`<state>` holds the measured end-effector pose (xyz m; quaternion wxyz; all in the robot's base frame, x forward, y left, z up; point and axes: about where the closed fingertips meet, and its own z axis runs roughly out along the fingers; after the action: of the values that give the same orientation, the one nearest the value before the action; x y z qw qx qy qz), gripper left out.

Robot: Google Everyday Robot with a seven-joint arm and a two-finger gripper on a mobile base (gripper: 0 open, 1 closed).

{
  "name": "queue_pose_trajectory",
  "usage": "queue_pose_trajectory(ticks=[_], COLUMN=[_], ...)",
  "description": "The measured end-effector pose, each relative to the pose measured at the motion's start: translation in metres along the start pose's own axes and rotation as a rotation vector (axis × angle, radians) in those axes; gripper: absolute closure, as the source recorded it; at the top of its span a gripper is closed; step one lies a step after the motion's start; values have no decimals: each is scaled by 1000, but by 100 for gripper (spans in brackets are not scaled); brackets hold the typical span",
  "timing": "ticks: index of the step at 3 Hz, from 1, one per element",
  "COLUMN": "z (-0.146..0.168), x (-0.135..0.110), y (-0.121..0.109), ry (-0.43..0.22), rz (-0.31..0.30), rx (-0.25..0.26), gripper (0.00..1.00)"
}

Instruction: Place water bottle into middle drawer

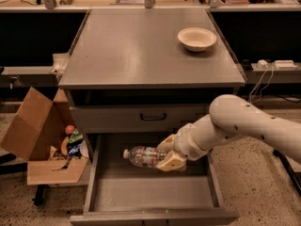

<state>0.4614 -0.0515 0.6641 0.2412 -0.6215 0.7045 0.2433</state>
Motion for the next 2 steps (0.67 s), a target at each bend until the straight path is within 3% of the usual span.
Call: queue_pose_trajectory(ticks=[1, 2], z=[37, 60], x=[68, 106], y=[-15, -28], ry=[-18, -30], rz=[63, 104], rx=[30, 35], gripper=[100, 100])
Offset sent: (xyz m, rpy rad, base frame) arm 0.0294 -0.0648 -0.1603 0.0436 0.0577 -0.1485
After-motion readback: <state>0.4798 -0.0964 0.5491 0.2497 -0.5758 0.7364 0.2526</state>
